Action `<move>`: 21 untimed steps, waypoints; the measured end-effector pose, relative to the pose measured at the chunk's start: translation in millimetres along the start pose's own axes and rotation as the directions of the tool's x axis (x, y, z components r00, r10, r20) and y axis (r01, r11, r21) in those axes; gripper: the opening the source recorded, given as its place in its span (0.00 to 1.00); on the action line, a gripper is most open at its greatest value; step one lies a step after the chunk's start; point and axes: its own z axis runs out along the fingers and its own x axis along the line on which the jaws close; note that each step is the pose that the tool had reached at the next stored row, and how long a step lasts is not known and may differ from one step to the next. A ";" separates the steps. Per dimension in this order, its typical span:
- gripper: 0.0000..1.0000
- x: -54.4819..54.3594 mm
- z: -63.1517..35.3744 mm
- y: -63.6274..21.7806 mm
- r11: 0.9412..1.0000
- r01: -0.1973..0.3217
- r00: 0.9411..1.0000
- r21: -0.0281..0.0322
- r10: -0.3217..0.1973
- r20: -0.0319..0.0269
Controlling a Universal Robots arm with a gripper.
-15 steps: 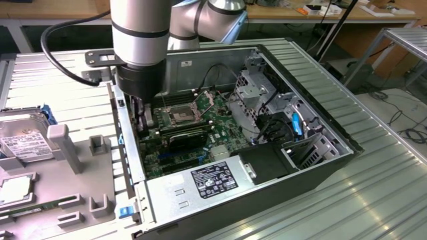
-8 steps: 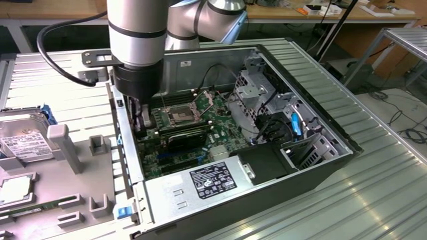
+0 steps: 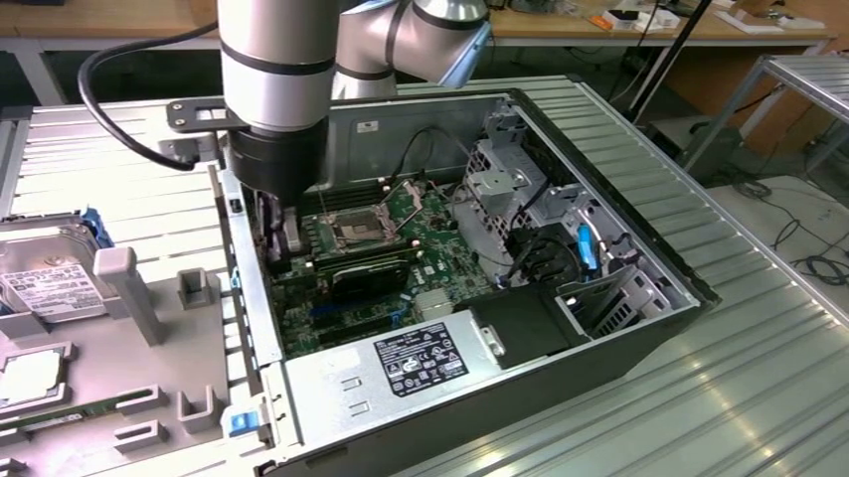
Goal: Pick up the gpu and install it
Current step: 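Press down on the gpu until it lock into place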
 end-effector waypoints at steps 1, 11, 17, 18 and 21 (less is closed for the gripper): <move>0.11 0.2 -0.7 -1.3 1.000 0.000 1.000 0.000 0.000 0.000; 0.11 1.0 -13.6 -0.5 1.000 0.001 1.000 -0.002 -0.001 0.000; 0.11 0.9 -13.2 2.4 1.000 0.001 1.000 -0.002 -0.001 0.000; 0.11 0.9 -13.1 2.9 1.000 0.000 1.000 -0.002 0.000 0.000; 0.11 0.8 -13.0 3.9 1.000 0.001 1.000 -0.003 -0.001 0.000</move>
